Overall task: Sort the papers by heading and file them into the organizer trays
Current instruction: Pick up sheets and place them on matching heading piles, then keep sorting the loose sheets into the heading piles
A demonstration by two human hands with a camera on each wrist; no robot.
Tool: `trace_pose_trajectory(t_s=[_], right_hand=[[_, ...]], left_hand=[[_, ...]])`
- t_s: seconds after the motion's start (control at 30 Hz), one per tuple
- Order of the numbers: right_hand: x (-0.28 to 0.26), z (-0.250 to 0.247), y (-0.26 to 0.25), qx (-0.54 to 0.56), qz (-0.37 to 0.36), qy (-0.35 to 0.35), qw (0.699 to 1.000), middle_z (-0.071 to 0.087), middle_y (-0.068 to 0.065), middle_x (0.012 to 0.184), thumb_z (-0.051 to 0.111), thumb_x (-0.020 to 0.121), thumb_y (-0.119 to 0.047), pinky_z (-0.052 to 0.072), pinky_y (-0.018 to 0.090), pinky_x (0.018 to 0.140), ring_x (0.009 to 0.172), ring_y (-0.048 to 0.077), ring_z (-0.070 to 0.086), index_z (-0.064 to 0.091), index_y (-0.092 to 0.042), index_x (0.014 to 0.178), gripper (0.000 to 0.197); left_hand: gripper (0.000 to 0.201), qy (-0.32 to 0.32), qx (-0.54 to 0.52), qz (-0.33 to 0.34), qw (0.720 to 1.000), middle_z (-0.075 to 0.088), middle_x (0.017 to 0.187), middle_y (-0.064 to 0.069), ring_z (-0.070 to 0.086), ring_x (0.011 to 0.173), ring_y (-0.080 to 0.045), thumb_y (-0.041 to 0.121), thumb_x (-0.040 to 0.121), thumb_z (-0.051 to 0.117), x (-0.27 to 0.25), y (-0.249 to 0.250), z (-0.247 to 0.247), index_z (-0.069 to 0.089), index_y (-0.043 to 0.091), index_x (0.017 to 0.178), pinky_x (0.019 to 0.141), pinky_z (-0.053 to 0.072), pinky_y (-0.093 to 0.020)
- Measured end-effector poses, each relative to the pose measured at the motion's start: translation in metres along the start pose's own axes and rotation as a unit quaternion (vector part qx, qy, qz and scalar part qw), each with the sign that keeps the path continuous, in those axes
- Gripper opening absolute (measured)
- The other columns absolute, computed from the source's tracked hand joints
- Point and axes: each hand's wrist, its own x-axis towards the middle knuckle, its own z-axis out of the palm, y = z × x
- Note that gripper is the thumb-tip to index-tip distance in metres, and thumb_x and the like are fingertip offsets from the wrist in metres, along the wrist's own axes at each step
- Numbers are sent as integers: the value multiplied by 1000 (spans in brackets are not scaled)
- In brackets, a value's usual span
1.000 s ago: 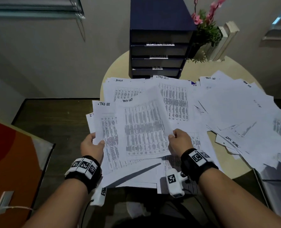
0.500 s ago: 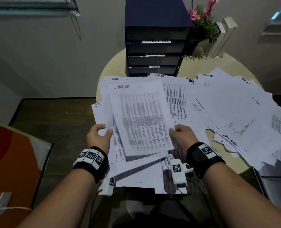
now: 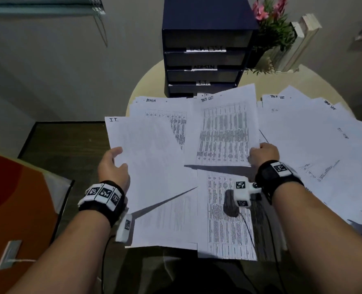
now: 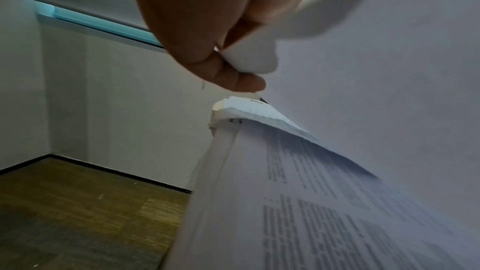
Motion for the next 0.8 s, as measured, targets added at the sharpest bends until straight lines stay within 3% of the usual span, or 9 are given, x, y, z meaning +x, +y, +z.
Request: trace_pose_trajectory(t_s=[0.17,0.3,0.4,0.47,0.53,0.6,0.67,0.73,0.8], right_hand=[[27,4,1,13,29,3,999,56,26,131,49,95,-11,42,35,95,120,38,54,55,9,125,37],[8,4,-21,-9,-26,55,998,37,19,145,55,95,-18,41,44,104,126,39,44,44,-2,140,49],[-43,8,-43,87,-141,-80,983,50,7,133,58,98,-25,49,22,92,104,18,59,51,-6,136,44],[-80,22,-46,73,-156,-260,950,57,4,129,57,97,-39,47,31,100,108,17,58,49,-11,138,50],[-105,43,-40,42,-143,-345,927,60,5,121,58,95,-43,50,36,92,103,19,61,46,-16,137,51],[-118,64,-29,46,-141,-326,934,59,5,86,58,94,-28,46,29,68,68,17,56,50,-20,105,16],[-124,75,-16,45,-141,-275,950,46,0,68,53,94,-15,37,25,57,56,14,44,41,-21,79,21],[-133,75,-6,35,-144,-217,965,48,-5,71,52,95,-13,30,15,49,60,7,44,45,-20,79,19],[-137,72,1,75,-142,-191,968,53,-7,76,52,96,-13,33,13,49,65,8,48,52,-16,88,9]], left_hand=[[67,10,-33,-45,998,45,148,-4,43,136,-24,-6,94,55,9,-5,-15,35,30,146,108,43,-47],[79,-41,-47,-87,994,57,135,-2,55,122,-26,-4,92,59,13,-19,-21,25,39,148,103,45,-54],[76,-77,-76,-96,989,62,129,0,57,120,-22,-7,90,59,11,-31,-18,30,33,148,103,45,-53],[71,-93,-112,-97,985,63,131,-2,59,119,-23,-10,90,58,6,-36,-13,36,29,146,102,46,-53],[65,-120,-131,-100,979,62,132,-3,59,119,-24,-11,91,56,-2,-39,-7,40,24,143,101,47,-52],[61,-135,-107,-89,981,60,134,-3,58,120,-22,-8,91,58,-10,-41,-5,42,22,142,102,47,-48],[62,-120,-22,-72,990,51,143,-4,52,126,-22,3,94,60,-11,-46,-8,37,23,147,107,43,-44],[70,-122,93,-88,984,37,154,-10,40,137,-29,20,95,61,-9,-51,-15,23,23,154,113,35,-44],[71,-160,137,-129,969,48,144,-14,49,129,-31,29,95,62,-11,-56,-19,23,17,154,109,39,-43]])
